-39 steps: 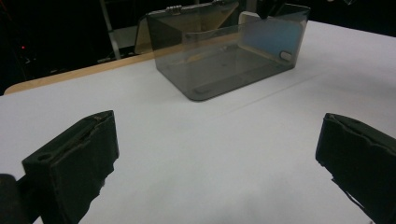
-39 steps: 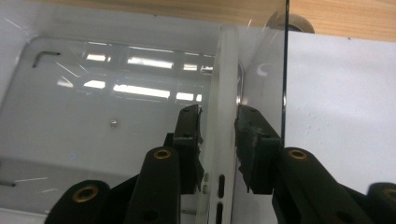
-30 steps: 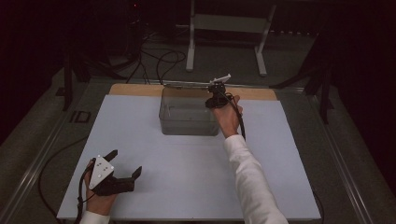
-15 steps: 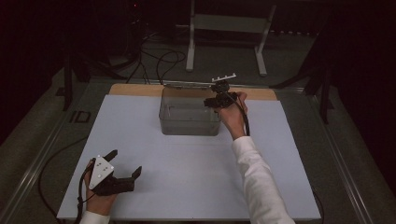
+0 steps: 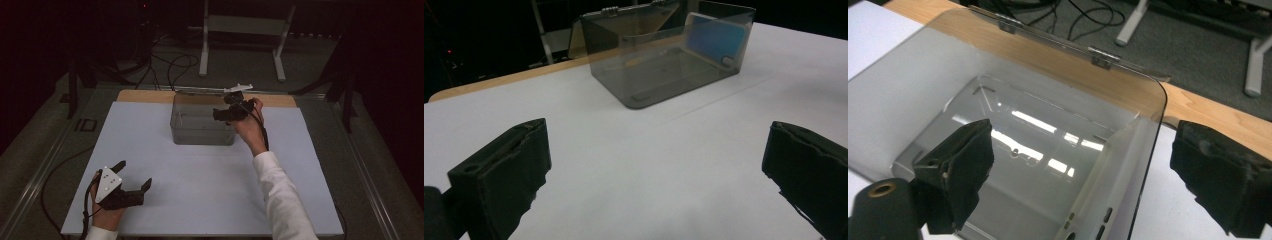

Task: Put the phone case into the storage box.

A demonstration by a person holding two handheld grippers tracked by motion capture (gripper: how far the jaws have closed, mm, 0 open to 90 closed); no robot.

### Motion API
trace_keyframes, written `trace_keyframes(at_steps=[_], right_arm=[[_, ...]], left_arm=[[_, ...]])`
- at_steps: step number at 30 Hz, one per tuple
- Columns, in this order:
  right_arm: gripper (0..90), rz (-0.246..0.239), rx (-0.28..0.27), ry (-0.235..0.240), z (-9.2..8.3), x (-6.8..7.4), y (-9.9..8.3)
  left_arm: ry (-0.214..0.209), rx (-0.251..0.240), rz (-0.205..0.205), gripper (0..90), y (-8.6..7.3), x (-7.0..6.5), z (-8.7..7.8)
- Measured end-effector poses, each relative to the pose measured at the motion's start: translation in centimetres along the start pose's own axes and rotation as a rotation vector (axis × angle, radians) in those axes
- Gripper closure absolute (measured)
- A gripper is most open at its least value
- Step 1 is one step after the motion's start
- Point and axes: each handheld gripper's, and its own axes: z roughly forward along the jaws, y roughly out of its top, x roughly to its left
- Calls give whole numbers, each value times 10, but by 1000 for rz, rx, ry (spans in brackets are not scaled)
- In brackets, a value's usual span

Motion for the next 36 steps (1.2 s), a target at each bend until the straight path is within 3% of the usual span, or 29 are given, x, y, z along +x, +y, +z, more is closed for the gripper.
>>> trace_keyframes(at_steps=[9, 19, 25, 32, 36], right_arm=[[99, -33, -67, 45, -20, 4, -10], [98, -38, -149, 83, -47, 3, -28], [95, -28, -161, 84, -60, 0, -40], [92, -46, -181, 86, -81, 0, -64], [92, -36, -197, 82, -88, -7, -81]], left_arm=[[-2, -2, 0, 2, 0, -1, 0], [-4, -6, 0, 2, 0, -1, 0], [-5, -5, 0, 2, 1, -1, 0], [-5, -5, -8, 2, 1, 0, -1], [-8, -11, -15, 2, 1, 0, -1]])
